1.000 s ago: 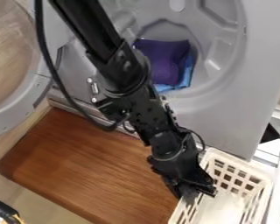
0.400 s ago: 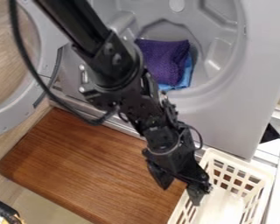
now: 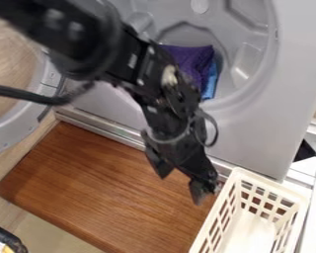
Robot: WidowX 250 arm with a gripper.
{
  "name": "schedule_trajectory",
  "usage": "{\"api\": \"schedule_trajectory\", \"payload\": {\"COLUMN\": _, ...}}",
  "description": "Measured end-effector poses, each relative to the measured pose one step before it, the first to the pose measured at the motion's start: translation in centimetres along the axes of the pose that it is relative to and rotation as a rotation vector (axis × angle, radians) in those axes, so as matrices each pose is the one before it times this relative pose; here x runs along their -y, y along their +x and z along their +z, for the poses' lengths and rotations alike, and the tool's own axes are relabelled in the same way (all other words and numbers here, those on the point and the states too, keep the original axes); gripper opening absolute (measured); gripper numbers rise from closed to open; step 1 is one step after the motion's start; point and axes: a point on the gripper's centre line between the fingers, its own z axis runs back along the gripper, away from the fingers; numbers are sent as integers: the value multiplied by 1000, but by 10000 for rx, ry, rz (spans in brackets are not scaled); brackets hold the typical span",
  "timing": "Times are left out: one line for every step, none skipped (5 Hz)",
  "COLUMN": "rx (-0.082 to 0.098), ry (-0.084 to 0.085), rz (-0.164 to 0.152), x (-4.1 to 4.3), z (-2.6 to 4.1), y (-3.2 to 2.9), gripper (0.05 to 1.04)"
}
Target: Moves the white object to the right
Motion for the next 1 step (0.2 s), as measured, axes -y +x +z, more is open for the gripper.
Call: {"api": "schedule_trajectory", "payload": {"rx": -15, "ry": 7, "rz": 46, "x": -35, "z": 49, "y": -66, "gripper": 1000}}
